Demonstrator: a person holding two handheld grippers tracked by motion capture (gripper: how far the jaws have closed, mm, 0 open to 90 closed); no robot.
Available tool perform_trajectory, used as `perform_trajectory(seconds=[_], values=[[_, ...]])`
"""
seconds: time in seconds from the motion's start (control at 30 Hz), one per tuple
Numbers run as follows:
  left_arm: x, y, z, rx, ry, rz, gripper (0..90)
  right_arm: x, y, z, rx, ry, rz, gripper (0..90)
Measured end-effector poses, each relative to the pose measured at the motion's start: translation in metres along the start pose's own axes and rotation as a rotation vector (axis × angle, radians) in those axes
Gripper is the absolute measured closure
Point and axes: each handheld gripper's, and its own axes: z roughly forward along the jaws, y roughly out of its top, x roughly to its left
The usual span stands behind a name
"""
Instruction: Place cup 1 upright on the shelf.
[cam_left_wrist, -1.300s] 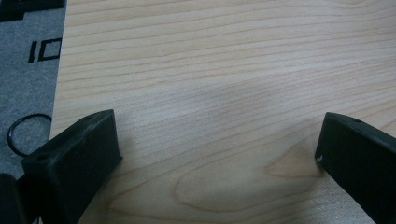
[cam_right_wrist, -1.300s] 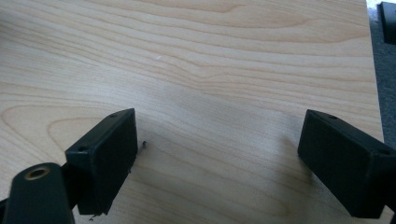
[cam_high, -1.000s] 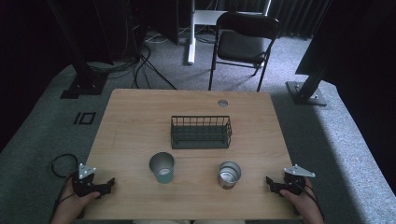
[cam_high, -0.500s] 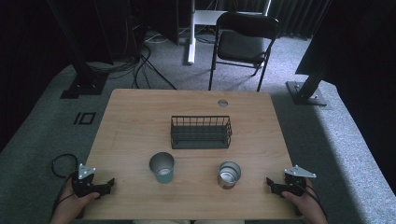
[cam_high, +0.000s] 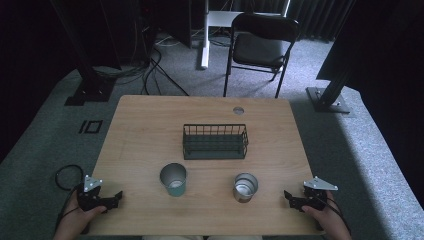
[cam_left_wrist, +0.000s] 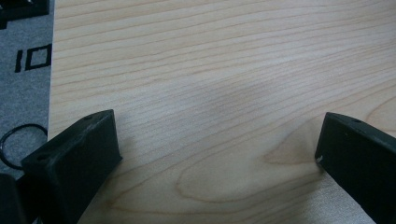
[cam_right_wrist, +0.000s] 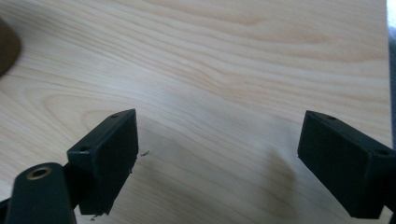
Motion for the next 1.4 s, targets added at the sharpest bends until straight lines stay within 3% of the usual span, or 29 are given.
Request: perform_trajectory(seconds=[0.3, 0.33, 0.7, 1.13, 1.4], values=[[0.0, 0.0, 0.0, 0.0, 0.0, -0.001, 0.3, 0.009, 0.003, -0.001, -0.022, 0.049, -0.04, 12.2], [0.0, 0.0, 0.0, -0.001, 0.0, -0.001, 0.3, 0.014, 0.004, -0.002, -0.035, 0.083, -0.058, 12.1], [0.0, 0.0, 0.0, 0.0, 0.0, -0.001, 0.3, 0.028, 0.006, -0.001, -0.051, 0.153, -0.116, 12.2], [0.0, 0.0, 0.0, -0.001, 0.0, -0.001, 0.3, 0.047, 0.013, 0.0, -0.097, 0.286, -0.192, 12.2], [0.0, 0.0, 0.0, 0.0, 0.0, 0.0, 0.3, 0.058, 0.017, 0.003, -0.103, 0.335, -0.234, 12.2]])
